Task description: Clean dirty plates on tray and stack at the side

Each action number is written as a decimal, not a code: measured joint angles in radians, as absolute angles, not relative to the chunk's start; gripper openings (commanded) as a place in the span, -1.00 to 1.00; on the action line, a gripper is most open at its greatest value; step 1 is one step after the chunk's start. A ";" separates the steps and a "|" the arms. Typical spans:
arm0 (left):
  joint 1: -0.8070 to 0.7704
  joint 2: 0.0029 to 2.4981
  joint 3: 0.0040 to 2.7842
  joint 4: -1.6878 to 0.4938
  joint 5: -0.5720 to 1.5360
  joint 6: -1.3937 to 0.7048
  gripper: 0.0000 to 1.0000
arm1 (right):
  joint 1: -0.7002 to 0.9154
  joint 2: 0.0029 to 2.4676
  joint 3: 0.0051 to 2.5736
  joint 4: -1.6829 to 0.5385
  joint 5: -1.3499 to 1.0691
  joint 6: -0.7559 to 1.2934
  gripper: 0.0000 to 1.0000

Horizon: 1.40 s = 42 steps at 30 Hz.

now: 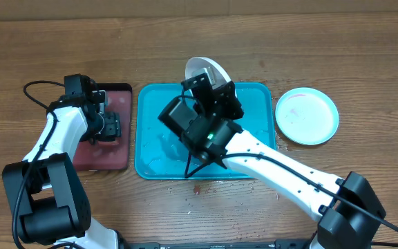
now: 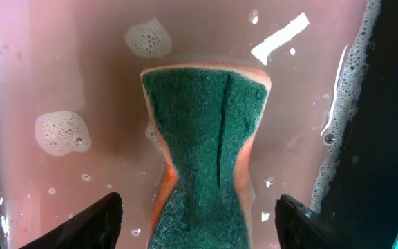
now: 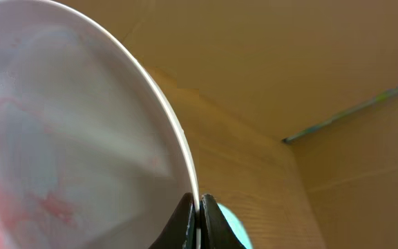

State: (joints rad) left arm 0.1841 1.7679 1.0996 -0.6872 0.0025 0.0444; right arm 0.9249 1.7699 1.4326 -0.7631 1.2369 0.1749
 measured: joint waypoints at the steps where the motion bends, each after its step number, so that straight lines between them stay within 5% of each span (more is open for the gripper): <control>1: 0.184 1.768 1.100 -0.687 0.002 0.045 0.48 | 0.929 1.770 1.433 -0.757 1.258 0.175 -0.93; 15: 0.184 1.768 1.100 -0.687 0.002 0.044 0.50 | 0.931 1.770 1.433 -0.719 1.348 0.175 -0.93; 21: 0.184 1.768 1.100 -0.689 0.002 0.044 0.50 | 0.862 1.770 1.435 -0.765 1.119 0.258 -0.93; 31: 0.184 1.768 1.100 -0.695 0.002 0.044 0.51 | 0.387 1.770 1.436 -0.945 0.444 0.584 -0.93; 42: 0.184 1.768 1.100 -0.695 0.002 0.044 0.55 | -0.176 1.770 1.349 -1.005 0.006 0.619 -0.93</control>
State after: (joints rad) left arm 0.1841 1.7679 1.0996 -0.6949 0.0025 0.0444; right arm -0.1764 1.7699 1.3487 -1.0050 0.0063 0.6186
